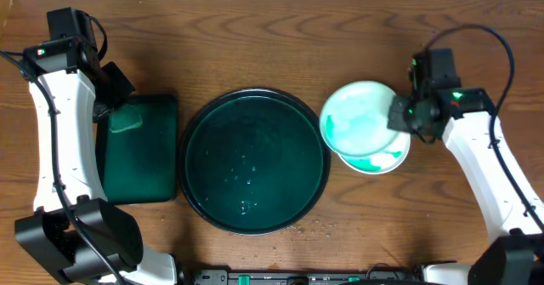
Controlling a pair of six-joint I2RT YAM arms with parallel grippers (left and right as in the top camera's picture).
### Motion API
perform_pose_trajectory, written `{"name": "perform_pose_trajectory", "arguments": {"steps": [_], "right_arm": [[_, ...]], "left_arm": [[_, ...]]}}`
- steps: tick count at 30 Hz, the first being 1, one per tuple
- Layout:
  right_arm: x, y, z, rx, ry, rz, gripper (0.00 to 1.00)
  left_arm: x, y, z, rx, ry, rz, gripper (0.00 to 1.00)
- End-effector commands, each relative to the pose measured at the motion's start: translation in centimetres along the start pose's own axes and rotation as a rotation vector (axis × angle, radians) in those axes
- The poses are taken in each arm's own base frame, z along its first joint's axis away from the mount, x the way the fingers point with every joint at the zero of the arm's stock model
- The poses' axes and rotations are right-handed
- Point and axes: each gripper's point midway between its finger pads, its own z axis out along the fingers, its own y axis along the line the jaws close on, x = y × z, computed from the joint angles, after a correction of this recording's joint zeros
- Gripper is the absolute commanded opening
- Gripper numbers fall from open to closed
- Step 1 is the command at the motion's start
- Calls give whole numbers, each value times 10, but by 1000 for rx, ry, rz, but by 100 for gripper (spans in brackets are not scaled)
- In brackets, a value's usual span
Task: Clean dirty plates on tray and stack at the side
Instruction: 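Lift the last plate with the right gripper and carry it right, then lower the plate onto the stacked plates and open the right gripper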
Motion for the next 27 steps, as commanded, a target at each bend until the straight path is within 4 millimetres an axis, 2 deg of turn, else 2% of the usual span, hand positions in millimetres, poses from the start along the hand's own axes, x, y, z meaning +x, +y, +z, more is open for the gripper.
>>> {"name": "perform_pose_trajectory", "arguments": {"steps": [1,5,10,19,20,21,23,25,27], "right_arm": [[18,-15,17,0,45,19,1],[28,-30,31,9,64,60,1],[24,-20,29,-47,45,21,1],[20,-36,29,38,26,31,2],[20,-38,29,46,23,31,4],[19,-39,29,53,18,31,11],[15,-38,27,50,5,51,33],[9,-34,23,30,-5,63,43],[1,-27,13,0,-16,62,47]], "left_arm": [[1,5,2,-23,1,12,8],[1,5,2,-23,1,12,7],[1,5,2,-23,1,12,8],[1,5,2,-22,1,12,8],[1,5,2,-22,1,12,8],[1,5,2,-23,1,12,8],[1,5,2,-23,1,12,8],[1,5,2,-23,1,12,7],[1,5,2,-22,1,12,8]]}}
